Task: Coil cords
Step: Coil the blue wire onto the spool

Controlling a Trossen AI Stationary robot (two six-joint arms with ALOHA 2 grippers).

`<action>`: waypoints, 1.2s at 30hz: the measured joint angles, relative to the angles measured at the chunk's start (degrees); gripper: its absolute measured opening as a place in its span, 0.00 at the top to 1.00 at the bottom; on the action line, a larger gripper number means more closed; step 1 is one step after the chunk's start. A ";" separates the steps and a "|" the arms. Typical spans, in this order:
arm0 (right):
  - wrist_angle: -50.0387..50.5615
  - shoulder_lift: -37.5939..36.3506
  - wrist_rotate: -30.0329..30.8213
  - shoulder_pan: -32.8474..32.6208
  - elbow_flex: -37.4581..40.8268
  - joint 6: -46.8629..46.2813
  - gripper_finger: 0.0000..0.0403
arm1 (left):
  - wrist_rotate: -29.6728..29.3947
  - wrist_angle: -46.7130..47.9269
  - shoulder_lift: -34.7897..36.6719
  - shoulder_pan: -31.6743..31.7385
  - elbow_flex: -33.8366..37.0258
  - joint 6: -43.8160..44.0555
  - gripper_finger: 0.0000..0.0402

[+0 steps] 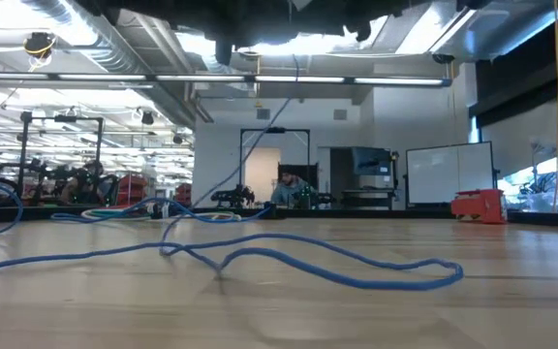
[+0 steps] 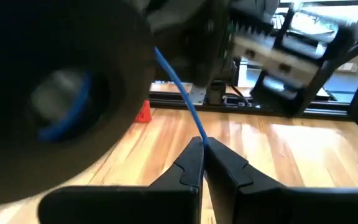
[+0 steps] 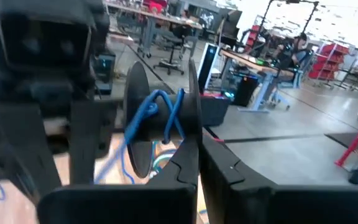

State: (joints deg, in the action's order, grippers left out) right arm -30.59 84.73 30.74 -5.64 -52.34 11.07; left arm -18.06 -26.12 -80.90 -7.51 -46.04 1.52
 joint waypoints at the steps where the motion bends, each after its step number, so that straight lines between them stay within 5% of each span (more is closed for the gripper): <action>1: 0.00 -0.16 -0.49 0.01 -0.38 0.04 0.98 | -0.04 -0.25 -0.20 0.06 -0.04 0.00 0.99; 29: 15.77 -10.45 -4.81 -0.01 -8.95 2.42 0.98 | 0.06 5.37 -0.24 0.44 0.02 -1.06 0.99; 36: 27.09 -10.56 -6.54 0.03 -9.06 -0.40 0.98 | -5.99 15.35 1.23 0.46 0.20 -2.13 0.99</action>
State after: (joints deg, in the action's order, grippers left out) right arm -3.51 74.16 24.20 -5.61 -61.41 10.67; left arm -24.05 -10.77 -79.67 -7.06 -45.84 -0.61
